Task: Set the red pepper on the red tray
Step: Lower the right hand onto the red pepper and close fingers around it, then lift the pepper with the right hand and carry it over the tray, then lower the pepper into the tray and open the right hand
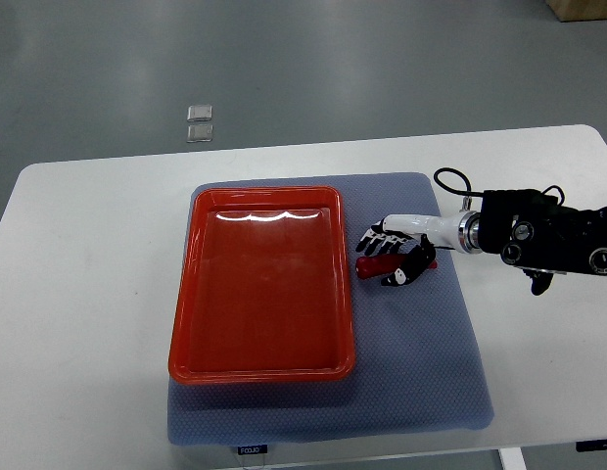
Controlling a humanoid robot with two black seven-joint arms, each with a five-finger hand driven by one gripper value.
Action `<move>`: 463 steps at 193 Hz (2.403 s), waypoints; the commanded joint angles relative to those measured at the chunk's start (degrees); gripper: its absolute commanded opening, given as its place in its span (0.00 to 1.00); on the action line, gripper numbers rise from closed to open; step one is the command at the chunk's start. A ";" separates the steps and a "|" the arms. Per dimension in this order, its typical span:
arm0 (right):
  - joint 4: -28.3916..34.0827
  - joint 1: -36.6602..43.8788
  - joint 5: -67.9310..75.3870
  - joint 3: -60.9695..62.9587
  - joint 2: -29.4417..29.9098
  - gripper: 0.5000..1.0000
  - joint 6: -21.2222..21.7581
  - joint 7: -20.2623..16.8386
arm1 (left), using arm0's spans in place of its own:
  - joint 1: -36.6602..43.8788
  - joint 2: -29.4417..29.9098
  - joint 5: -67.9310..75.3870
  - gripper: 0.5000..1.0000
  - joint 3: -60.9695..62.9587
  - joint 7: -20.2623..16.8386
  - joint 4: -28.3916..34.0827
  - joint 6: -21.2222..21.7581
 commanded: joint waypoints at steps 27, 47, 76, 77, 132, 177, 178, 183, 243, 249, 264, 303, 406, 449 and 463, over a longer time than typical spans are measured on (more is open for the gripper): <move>-0.11 -0.84 -1.89 -0.12 -0.08 0.40 -0.63 -0.01 | 0.00 0.00 0.00 1.00 0.01 0.00 -0.17 0.00; -0.11 -0.93 -2.42 -0.20 -0.08 0.28 -0.63 -0.01 | 0.00 0.00 0.00 1.00 0.01 0.00 -0.17 0.00; -0.11 -0.93 -4.53 -0.20 -0.08 0.02 -0.72 0.08 | 0.00 0.00 0.00 1.00 0.01 0.00 -0.08 0.00; -0.20 -0.93 -4.53 -0.20 -0.08 0.01 -0.72 0.08 | 0.00 0.00 0.00 1.00 0.01 0.00 -0.08 0.00; -0.20 1.09 -4.18 0.67 -2.90 0.00 0.16 0.08 | 0.00 0.00 0.00 1.00 0.01 0.00 -0.08 0.00; -0.20 7.50 -3.30 0.85 -2.99 0.00 1.13 0.08 | 0.00 0.00 0.00 1.00 -0.08 0.00 -0.08 0.00; -0.20 7.51 -3.30 0.85 -2.98 0.00 1.13 0.08 | 0.00 0.00 0.00 1.00 -0.08 0.00 -0.08 0.00; -0.20 8.03 -3.04 0.85 -2.63 0.00 1.13 0.08 | 0.00 0.00 0.00 1.00 -0.08 0.00 -0.08 0.00; -1.52 14.80 2.50 -0.12 4.48 0.00 1.48 0.08 | -0.09 0.00 0.00 1.00 -0.08 0.00 -0.17 0.00; -2.04 15.33 3.03 -0.12 5.27 0.00 1.48 0.08 | -0.09 0.00 0.00 1.00 -0.08 0.00 -0.08 0.00; -3.54 16.12 4.17 -0.12 8.26 0.00 1.48 0.17 | -0.09 0.00 0.00 1.00 -0.08 0.00 0.01 0.00; -8.20 15.68 5.31 -0.12 18.37 0.00 0.78 0.34 | 0.00 0.00 0.00 1.00 -0.08 0.00 -0.26 0.00; -16.37 6.37 4.61 0.76 27.78 0.00 -1.51 0.61 | 0.00 0.00 0.09 1.00 0.10 0.00 -0.70 0.00; -18.30 3.55 4.26 0.76 27.78 0.00 -2.92 0.69 | 0.00 0.00 0.09 1.00 0.10 0.00 -0.78 0.00; -19.45 3.20 4.26 0.76 27.78 0.00 -3.00 0.96 | 0.09 0.00 0.09 1.00 0.18 0.00 -0.78 -0.09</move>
